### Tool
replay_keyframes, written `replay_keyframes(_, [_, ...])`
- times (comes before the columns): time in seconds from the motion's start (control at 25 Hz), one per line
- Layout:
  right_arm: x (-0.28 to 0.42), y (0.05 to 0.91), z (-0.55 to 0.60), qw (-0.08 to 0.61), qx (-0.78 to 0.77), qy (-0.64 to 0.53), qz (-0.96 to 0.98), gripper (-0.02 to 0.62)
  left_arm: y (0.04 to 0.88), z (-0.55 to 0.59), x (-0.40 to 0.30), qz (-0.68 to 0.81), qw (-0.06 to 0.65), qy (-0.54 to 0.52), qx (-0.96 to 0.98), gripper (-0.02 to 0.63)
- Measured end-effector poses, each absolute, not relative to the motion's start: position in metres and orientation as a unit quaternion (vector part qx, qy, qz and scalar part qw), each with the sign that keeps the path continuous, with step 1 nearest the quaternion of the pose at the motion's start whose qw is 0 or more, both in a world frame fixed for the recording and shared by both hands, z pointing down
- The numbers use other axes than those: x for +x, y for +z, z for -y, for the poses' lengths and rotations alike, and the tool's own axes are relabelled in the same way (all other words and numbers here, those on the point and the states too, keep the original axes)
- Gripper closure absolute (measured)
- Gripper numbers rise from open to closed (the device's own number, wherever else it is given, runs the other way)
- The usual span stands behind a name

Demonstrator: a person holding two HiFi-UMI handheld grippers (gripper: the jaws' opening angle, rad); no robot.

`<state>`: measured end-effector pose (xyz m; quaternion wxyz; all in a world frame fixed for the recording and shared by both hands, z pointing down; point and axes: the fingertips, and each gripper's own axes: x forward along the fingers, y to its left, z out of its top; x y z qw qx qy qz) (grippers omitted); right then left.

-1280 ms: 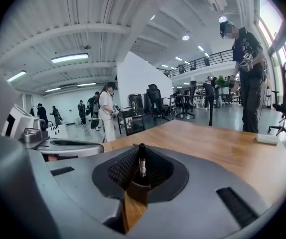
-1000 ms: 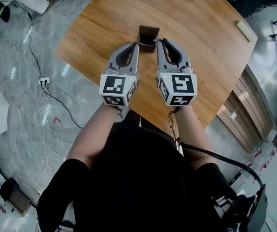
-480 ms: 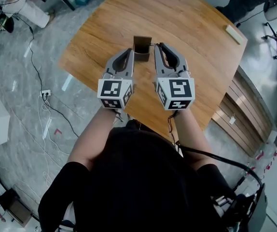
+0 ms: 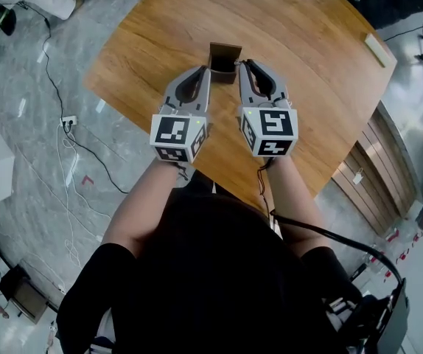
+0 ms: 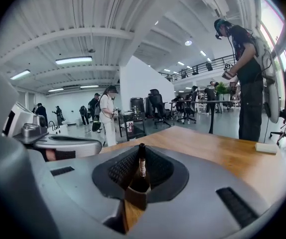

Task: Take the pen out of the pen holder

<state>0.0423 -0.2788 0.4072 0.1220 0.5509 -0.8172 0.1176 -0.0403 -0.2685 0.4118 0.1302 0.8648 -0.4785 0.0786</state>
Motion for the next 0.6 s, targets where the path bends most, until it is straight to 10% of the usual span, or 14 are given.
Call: replay_keyframes(0.6, [0.039,0.511,0.314,0.161,0.539,0.184,0.806,0.567,0.480,0.295,-0.051,0.487,0.175,0.106,0.849,0.604])
